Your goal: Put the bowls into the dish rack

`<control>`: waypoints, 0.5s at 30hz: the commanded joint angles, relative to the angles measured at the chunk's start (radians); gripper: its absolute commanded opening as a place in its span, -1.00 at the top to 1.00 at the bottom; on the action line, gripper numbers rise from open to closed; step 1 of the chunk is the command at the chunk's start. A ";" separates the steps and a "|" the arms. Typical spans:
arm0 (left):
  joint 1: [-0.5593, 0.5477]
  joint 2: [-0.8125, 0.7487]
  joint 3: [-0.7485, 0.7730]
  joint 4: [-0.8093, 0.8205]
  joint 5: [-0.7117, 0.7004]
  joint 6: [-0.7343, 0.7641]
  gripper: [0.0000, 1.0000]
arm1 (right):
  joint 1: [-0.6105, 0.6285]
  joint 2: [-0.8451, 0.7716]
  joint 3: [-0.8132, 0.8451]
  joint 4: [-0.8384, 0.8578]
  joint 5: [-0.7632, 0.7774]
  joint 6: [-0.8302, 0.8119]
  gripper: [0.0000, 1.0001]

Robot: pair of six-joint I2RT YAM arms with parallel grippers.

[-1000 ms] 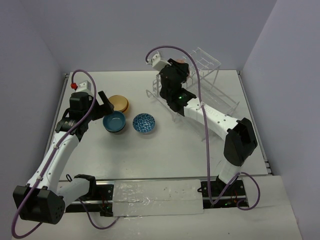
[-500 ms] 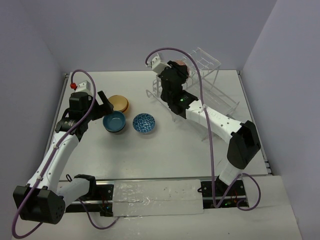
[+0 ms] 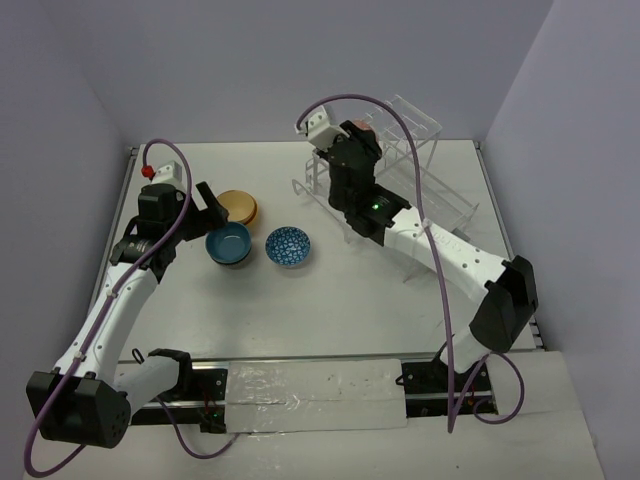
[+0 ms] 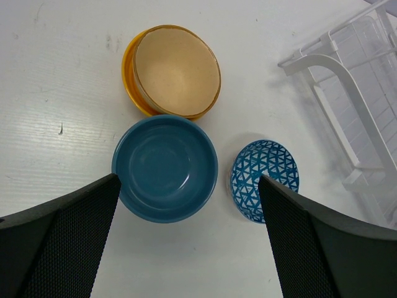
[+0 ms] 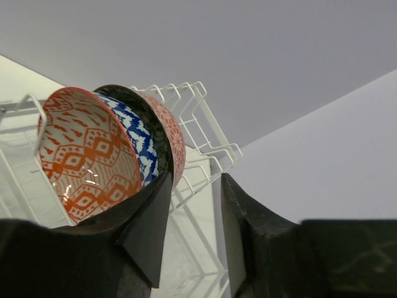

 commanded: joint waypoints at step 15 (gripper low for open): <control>-0.183 0.114 0.047 -0.090 -0.047 -0.112 -0.98 | 0.017 -0.466 -0.054 -0.343 -0.274 0.722 -0.65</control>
